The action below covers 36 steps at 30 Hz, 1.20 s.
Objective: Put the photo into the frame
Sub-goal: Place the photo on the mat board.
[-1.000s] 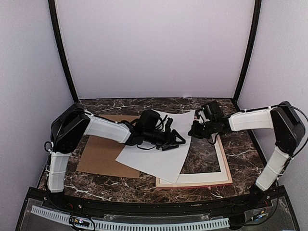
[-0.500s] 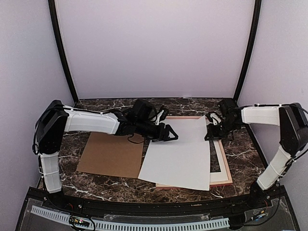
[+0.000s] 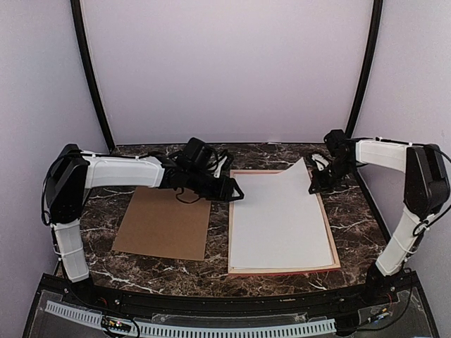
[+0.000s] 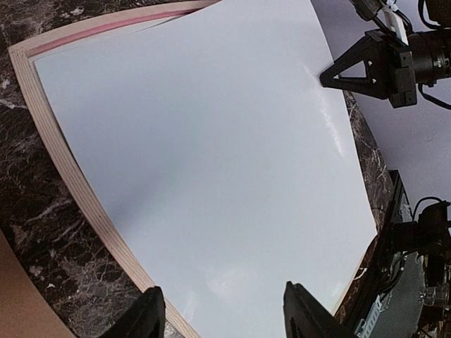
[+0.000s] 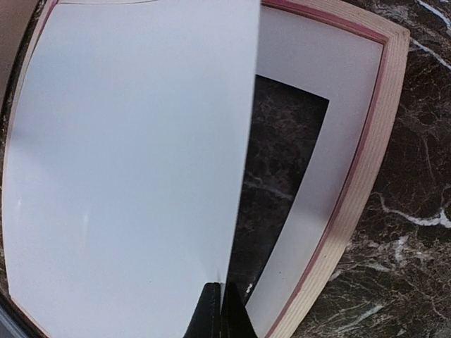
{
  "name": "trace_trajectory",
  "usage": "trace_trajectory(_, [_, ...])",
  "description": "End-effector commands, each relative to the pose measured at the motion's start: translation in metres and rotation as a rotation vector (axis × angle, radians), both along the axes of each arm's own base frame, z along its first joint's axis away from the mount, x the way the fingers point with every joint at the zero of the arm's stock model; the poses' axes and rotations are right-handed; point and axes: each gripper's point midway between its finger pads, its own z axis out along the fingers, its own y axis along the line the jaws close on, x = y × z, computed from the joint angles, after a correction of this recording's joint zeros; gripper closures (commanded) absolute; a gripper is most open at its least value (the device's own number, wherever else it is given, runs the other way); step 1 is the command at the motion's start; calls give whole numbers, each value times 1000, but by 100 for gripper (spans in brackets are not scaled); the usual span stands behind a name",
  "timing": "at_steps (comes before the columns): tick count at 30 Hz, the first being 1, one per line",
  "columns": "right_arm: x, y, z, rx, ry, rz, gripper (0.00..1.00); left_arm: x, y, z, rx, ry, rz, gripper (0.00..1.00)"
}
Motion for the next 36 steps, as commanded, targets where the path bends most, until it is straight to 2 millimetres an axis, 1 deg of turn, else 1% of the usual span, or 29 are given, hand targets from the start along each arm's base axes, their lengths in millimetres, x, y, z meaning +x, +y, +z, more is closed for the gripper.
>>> trace_trajectory(1, [7, -18, -11, -67, 31, 15, 100, -2, 7, 26, -6, -48, -9, 40])
trace_trajectory(4, [14, -25, -14, -72, 36, -1, 100, -1, 9, 26, 0, -49, -5, 40])
trace_trajectory(6, [17, -27, -14, -74, 36, -1, 100, -1, 11, 26, 6, -51, 0, 39])
trace_trajectory(13, [32, -19, -6, -41, 7, 22, 100, 4, 21, 24, 31, -53, 27, 35])
trace_trajectory(18, [37, -12, -4, -5, -2, 27, 100, 6, 29, 22, 47, -50, 44, 32])
trace_trajectory(29, [34, 3, -5, 101, 15, 5, 100, 10, 39, 22, 61, -58, 71, 31])
trace_trajectory(36, [27, 6, -16, 141, 59, -41, 100, 9, 41, 20, 69, -57, 76, 31])
